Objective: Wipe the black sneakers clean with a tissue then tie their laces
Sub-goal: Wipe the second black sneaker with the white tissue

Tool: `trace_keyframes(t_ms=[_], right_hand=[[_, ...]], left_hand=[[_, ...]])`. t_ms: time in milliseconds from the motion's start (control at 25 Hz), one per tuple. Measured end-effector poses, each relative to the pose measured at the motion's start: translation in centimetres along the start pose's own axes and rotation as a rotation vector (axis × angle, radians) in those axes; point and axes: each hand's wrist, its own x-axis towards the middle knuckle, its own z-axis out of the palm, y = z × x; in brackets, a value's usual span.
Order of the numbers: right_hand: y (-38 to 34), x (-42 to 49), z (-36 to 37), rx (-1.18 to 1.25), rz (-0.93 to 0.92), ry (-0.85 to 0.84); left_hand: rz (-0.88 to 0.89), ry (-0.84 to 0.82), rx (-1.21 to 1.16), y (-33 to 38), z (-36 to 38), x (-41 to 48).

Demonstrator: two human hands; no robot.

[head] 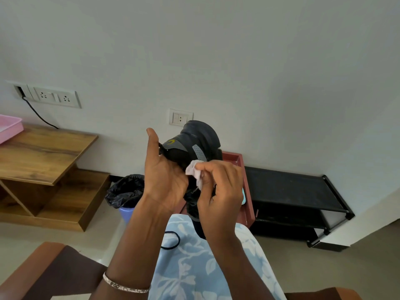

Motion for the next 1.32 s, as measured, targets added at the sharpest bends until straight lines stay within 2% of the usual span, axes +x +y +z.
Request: trace_keyframes(t_ms=[280, 520, 800, 960, 1160, 1320], right_hand=[[1.3, -4.1, 0.5, -0.042, -0.058, -0.085], [-0.1, -1.5, 0.4, -0.021, -0.093, 0.036], [1.5, -3.7, -0.5, -0.111, -0.065, -0.040], [1.4, -0.9, -1.0, 0.008, 0.011, 0.029], [0.7, 3.1, -1.1, 0.114, 0.060, -0.078], [0.4, 4.9, -0.8, 0.144, 0.058, -0.093]], left_hand=[[0.056, 0.009, -0.214, 1.5, -0.6, 0.6], [-0.004, 0.005, -0.208, 1.0, -0.3, 0.5], [0.000, 0.086, -0.295, 0.9, -1.0, 0.7], [-0.010, 0.061, -0.238, 0.1, -0.3, 0.1], [-0.021, 0.002, -0.161, -0.7, 0.0, -0.4], [-0.042, -0.037, -0.059, -1.2, 0.1, -0.8]])
